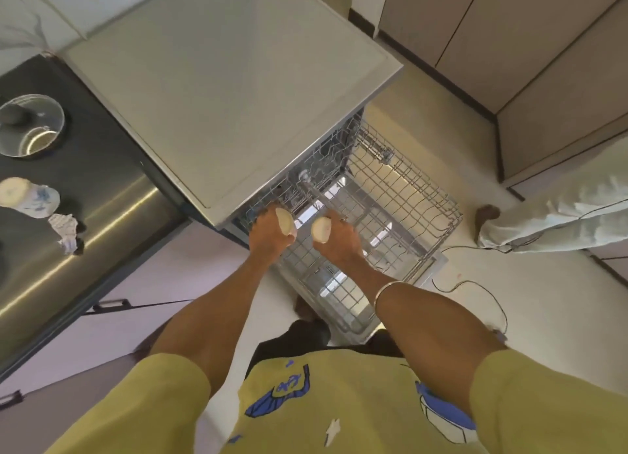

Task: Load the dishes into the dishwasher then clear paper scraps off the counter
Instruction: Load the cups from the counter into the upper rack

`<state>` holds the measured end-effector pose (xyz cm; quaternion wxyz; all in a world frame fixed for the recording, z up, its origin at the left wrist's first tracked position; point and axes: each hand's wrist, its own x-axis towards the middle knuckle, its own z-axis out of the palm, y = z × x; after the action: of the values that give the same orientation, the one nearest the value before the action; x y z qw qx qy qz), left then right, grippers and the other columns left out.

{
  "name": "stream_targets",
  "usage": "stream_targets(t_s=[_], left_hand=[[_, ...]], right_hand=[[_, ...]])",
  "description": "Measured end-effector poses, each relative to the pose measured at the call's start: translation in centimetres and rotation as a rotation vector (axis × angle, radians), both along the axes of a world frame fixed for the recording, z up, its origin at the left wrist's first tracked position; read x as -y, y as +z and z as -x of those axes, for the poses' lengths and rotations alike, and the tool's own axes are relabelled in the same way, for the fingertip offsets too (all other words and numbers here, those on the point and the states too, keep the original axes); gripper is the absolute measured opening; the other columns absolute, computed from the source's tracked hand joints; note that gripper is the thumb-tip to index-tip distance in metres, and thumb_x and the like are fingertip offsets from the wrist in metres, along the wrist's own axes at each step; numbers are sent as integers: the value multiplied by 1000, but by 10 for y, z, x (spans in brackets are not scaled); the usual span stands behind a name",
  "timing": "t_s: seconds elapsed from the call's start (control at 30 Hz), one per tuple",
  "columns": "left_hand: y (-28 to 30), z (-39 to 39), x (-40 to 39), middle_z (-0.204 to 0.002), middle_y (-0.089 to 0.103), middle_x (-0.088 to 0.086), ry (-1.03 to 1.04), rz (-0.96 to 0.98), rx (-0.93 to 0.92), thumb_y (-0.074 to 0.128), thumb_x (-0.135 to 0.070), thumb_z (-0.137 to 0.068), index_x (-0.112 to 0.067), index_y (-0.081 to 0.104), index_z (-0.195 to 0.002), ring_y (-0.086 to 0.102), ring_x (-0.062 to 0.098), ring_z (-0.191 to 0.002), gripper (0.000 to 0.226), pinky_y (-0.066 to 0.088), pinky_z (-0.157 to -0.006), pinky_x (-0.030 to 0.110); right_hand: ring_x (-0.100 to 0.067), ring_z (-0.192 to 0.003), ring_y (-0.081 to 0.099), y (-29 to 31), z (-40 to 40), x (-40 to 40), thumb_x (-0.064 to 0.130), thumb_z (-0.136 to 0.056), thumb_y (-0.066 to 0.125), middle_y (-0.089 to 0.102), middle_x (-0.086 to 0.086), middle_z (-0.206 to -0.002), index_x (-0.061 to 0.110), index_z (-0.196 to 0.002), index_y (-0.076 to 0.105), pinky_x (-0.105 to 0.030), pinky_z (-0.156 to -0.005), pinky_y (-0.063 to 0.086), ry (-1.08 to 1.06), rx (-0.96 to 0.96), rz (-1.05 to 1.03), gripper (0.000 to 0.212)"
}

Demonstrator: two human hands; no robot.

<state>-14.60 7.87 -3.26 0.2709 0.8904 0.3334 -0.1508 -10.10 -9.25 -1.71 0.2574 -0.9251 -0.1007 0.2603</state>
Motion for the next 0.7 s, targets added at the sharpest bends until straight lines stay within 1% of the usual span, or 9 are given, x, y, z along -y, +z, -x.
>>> stream_targets(t_s=[0.07,0.17,0.2,0.3,0.33,0.4,0.53,0.63,0.7], left_hand=[[-11,-6,-6,-127,57,9,-13,9,-15,88,-38,-64,-23,43,-132,59,31,-115,84,56,-87,46],[-34,-11,-14,-138,46,12,-24,-10,-3,87,-37,-68,-21,34,-142,50,35,-125,92,54,-90,53],[-43,-13,-17,-139,45,13,-34,-34,6,86,-39,-69,-20,32,-143,49,36,-125,93,54,-90,54],[-68,-15,-22,-133,52,12,-47,-111,12,81,-52,-70,-23,33,-142,57,34,-117,91,57,-84,51],[-74,-15,-23,-131,54,11,-42,-133,15,80,-54,-70,-24,34,-142,59,33,-115,91,57,-84,50],[-79,-18,-22,-134,55,10,-23,-161,36,84,-49,-68,-24,34,-144,58,32,-117,94,56,-87,48],[-95,-27,-26,-142,48,13,-15,-157,-4,89,-37,-64,-22,30,-148,50,37,-127,103,46,-102,50],[-116,-27,-33,-140,50,15,10,-161,-2,87,-44,-65,-18,30,-146,52,38,-124,103,46,-102,51],[-129,-23,-34,-136,53,17,25,-175,-15,86,-51,-65,-15,30,-144,55,38,-120,103,47,-99,50]], right_hand=[[-32,-117,57,-8,-1,-5,29,-75,80,60,-10,-127,21,-137,43,-42,-90,49,15,-43,4,73],[-31,-115,58,-23,-1,-13,26,-74,79,61,-8,-126,21,-135,46,-43,-89,52,80,-93,-5,69],[-30,-115,58,-30,-1,-16,25,-75,78,61,-8,-126,21,-135,45,-43,-90,53,104,-105,-8,69],[-30,-115,58,-51,-2,-26,20,-76,77,59,-9,-130,21,-138,43,-46,-90,54,173,-121,4,71],[-31,-114,59,-57,-3,-30,20,-75,77,59,-9,-130,20,-138,42,-47,-89,55,203,-119,9,71],[-31,-112,60,-69,-6,-39,20,-75,76,60,-9,-128,21,-136,44,-47,-87,56,252,-118,6,69],[-28,-107,63,-97,-12,-54,17,-77,70,62,-6,-124,24,-133,47,-46,-84,57,308,-106,-17,61],[-27,-104,65,-124,-12,-60,22,-80,65,64,-3,-122,30,-131,47,-47,-81,57,357,-90,-7,54],[-26,-105,65,-138,-12,-62,23,-82,63,66,0,-122,33,-129,48,-47,-82,57,377,-78,-6,50]])
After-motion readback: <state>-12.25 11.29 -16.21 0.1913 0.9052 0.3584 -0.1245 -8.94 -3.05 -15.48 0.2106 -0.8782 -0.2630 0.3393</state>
